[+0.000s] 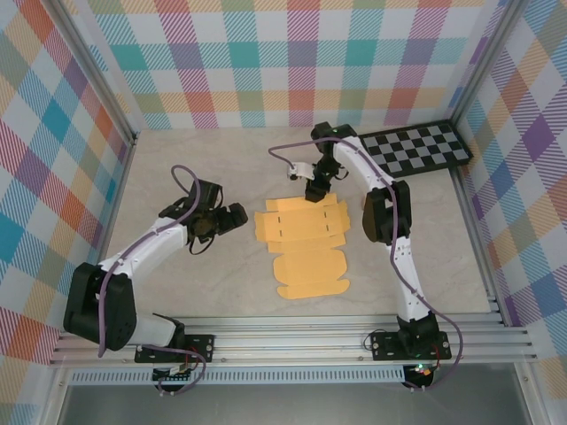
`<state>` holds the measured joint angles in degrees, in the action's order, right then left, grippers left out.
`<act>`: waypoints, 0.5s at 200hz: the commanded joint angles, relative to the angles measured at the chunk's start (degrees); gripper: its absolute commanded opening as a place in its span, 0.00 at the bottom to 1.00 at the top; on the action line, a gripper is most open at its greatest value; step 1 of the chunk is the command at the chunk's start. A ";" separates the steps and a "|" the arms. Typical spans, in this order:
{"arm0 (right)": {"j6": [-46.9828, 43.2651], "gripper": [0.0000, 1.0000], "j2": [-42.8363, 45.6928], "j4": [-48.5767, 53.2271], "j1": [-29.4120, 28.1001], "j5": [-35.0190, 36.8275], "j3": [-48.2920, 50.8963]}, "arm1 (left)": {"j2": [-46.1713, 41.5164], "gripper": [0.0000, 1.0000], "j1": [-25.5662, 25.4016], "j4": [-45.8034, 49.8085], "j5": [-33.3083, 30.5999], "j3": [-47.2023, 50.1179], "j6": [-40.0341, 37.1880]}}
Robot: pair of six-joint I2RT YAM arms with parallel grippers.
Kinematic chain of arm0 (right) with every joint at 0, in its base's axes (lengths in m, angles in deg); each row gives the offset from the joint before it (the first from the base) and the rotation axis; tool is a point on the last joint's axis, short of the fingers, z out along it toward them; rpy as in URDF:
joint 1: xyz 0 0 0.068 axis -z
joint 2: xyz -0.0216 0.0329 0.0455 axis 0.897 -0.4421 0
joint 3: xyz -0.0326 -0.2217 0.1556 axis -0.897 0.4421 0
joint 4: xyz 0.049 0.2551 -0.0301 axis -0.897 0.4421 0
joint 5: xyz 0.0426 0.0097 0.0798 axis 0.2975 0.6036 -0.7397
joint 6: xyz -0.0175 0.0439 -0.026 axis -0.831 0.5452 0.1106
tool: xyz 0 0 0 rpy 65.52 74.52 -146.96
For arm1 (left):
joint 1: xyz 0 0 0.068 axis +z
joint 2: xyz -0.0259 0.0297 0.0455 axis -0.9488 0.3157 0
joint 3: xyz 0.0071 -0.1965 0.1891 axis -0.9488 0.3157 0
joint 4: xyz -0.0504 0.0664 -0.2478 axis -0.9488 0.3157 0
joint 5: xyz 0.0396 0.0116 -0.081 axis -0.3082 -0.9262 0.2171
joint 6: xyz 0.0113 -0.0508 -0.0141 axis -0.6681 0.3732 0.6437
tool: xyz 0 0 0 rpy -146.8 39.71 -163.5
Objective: Fold the paper box
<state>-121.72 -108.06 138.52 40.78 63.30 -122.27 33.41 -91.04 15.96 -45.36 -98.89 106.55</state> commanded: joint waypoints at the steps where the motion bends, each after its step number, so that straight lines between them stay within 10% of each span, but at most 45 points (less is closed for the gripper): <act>1: -3.14 0.34 -2.45 2.73 0.76 -2.68 -1.94 | 0.89 0.93 -1.20 1.40 -0.38 -1.80 0.19; 100: -5.43 0.35 -4.70 4.21 2.90 -3.55 -1.88 | 2.58 0.93 -1.47 2.70 -1.05 -3.38 -0.01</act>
<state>-124.72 -111.34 140.55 43.58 62.82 -123.16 35.18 -91.47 17.16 -45.41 -100.42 106.53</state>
